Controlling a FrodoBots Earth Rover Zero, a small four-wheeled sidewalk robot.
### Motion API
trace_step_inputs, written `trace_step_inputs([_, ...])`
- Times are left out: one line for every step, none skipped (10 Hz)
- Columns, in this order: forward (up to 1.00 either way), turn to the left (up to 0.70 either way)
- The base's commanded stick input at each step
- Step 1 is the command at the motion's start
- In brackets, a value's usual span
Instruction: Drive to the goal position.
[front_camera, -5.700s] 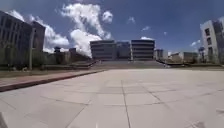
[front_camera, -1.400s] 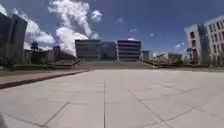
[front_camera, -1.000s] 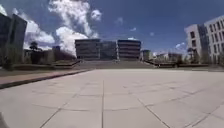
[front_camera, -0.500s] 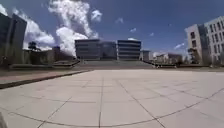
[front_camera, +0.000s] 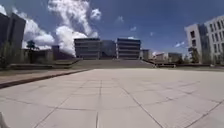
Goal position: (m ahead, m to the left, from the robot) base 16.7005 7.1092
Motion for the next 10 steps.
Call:
trace_step_inputs([0.7,0.0])
trace_step_inputs([0.7,0.0])
trace_step_inputs([0.7,0.0])
trace_step_inputs([0.7,0.0])
trace_step_inputs([0.7,0.0])
trace_step_inputs([0.7,0.0])
trace_step_inputs([0.7,0.0])
trace_step_inputs([0.7,0.0])
trace_step_inputs([0.7,0.0])
trace_step_inputs([0.7,0.0])
